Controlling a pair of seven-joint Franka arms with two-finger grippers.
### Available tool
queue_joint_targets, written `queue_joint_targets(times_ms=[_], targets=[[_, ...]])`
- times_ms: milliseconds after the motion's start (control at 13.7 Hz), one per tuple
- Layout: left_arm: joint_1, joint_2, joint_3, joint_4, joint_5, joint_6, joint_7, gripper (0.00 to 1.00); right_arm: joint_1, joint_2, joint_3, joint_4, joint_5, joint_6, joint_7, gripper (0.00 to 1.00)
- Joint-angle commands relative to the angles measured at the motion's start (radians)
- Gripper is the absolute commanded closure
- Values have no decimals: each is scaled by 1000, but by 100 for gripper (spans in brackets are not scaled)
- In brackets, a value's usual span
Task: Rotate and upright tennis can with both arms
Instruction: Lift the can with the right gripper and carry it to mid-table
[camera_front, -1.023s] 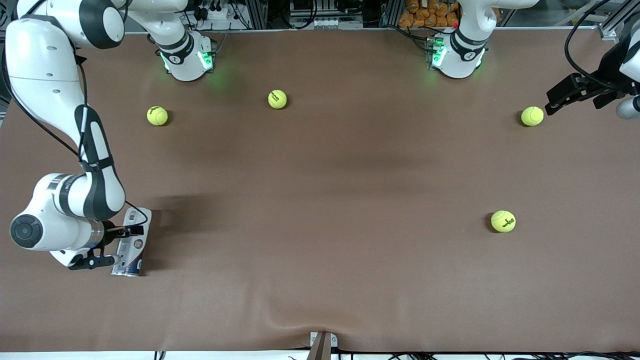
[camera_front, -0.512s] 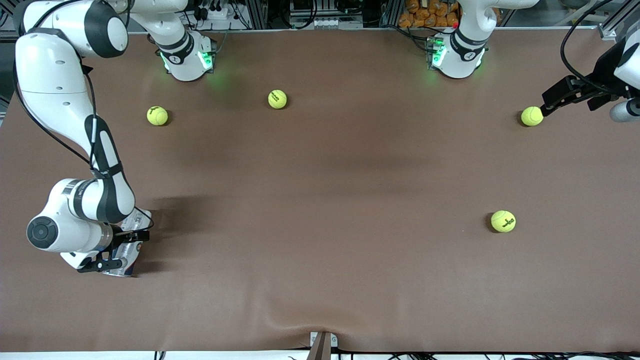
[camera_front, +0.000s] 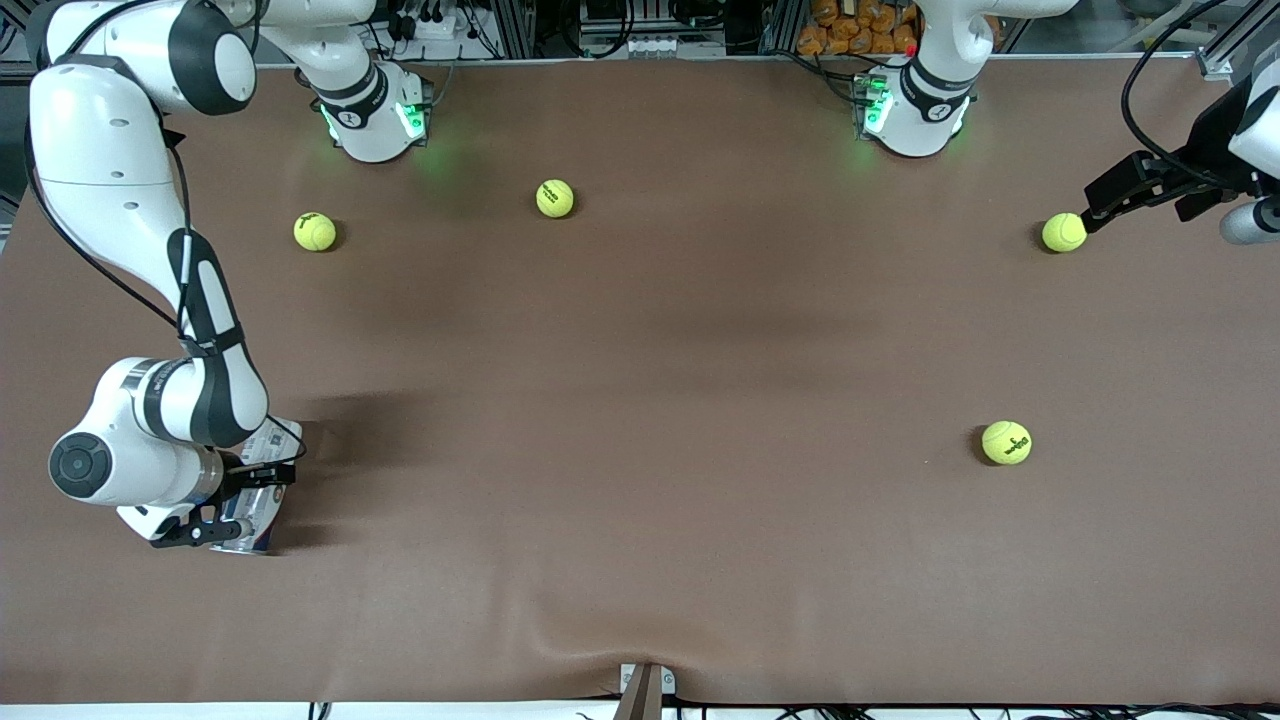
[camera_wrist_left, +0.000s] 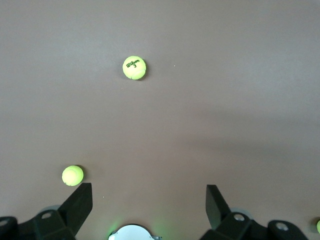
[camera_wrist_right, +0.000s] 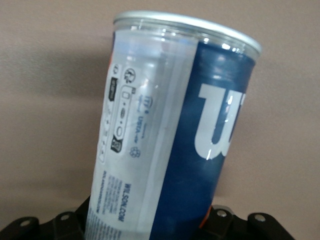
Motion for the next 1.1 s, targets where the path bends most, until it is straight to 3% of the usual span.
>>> queue_joint_targets(times_ms=[0, 439, 877, 1023], targets=[[4, -5, -1, 4, -15, -6, 10, 0, 11, -49, 14, 8, -12, -72, -38, 27], [3, -3, -3, 2, -15, -6, 8, 0, 156, -163, 37, 12, -1, -171, -229, 25], [7, -5, -1, 2, -16, -6, 14, 0, 224, -195, 310, 3, -14, -238, -256, 25], [7, -5, -1, 1, -16, -6, 16, 0, 292, -194, 322, -3, -15, -235, -294, 25]])
